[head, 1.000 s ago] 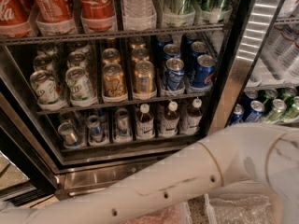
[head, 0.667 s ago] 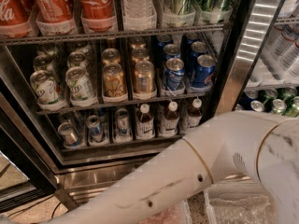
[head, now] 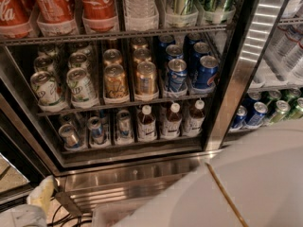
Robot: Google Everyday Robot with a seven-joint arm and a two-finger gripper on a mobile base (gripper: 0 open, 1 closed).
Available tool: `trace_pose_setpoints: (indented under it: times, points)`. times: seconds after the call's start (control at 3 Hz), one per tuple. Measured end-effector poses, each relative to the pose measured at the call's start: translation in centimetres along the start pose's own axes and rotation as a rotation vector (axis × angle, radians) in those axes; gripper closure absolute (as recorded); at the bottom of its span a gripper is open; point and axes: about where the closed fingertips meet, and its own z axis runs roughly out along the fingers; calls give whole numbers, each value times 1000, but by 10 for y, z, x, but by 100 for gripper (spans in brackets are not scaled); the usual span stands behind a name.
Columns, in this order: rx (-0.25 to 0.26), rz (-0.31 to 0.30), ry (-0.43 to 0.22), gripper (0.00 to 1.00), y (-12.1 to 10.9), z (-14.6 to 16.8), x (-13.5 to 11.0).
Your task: Pick 7up can from middle shelf of fridge
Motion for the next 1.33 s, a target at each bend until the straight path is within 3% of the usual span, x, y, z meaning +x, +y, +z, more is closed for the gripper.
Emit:
trace_pose_setpoints:
  times: [0.33,0.67,1.0,1.33]
  points:
    - [111,1,-35,0,-20,-9,-9]
    - [111,1,-35,0,-20,-9,-9]
    - [159,-5,-114,0,-45,-10,-26]
    - [219,-21,-204,0,-88,-5,-58]
